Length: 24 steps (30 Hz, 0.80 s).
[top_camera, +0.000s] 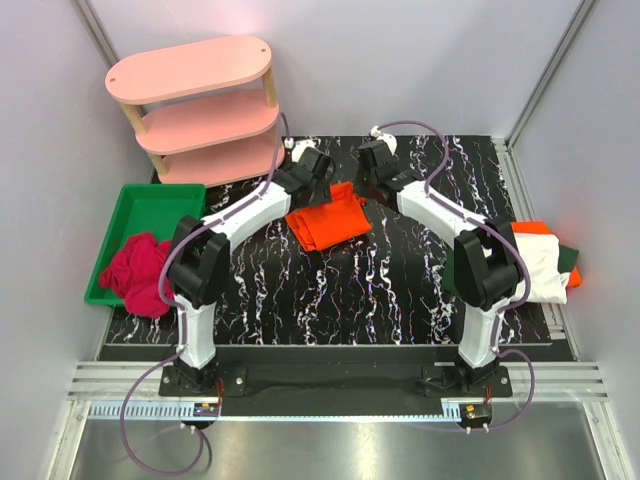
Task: Fold and stack the t-shirts
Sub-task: Fold the long partially folded tshirt into a neat square, then smooth out wrinkles on the folded tshirt
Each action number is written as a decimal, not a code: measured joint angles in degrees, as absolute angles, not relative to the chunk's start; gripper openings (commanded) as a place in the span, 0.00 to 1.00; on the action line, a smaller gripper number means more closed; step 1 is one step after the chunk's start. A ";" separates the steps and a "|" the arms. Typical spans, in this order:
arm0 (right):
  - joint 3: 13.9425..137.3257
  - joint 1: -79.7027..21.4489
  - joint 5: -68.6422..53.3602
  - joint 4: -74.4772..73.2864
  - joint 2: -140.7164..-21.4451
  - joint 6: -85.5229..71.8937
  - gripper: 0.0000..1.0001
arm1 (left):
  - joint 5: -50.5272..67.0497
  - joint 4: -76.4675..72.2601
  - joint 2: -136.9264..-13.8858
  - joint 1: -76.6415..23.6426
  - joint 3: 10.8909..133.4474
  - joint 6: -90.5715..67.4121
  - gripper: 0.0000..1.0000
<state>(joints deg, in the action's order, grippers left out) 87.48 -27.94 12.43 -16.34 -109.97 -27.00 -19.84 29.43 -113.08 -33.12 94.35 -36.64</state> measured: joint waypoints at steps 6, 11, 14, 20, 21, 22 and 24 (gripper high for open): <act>86.04 -28.38 10.74 -15.22 -111.39 -27.86 0.00 | -16.67 29.04 -113.58 -34.28 91.09 -37.32 0.43; 86.00 -28.23 9.45 -15.03 -116.73 -27.92 0.00 | -14.96 28.56 -116.27 -33.89 90.85 -37.32 0.41; 85.21 -28.23 8.80 -15.00 -119.31 -28.21 0.00 | -14.22 28.53 -117.99 -33.78 90.37 -37.32 0.41; 81.08 -28.23 6.96 -13.52 -119.20 -30.55 0.00 | -12.58 28.40 -119.42 -33.78 87.72 -37.52 0.40; 79.88 -28.23 6.52 -12.95 -118.52 -31.29 0.00 | -12.27 28.32 -119.42 -33.80 87.09 -37.60 0.39; 78.74 -28.23 6.26 -12.75 -117.75 -32.03 0.00 | -12.08 27.90 -119.39 -33.80 86.41 -37.82 0.39; 76.44 -28.38 5.93 -12.14 -116.25 -33.19 0.00 | -11.70 26.41 -118.39 -33.80 84.55 -38.04 0.39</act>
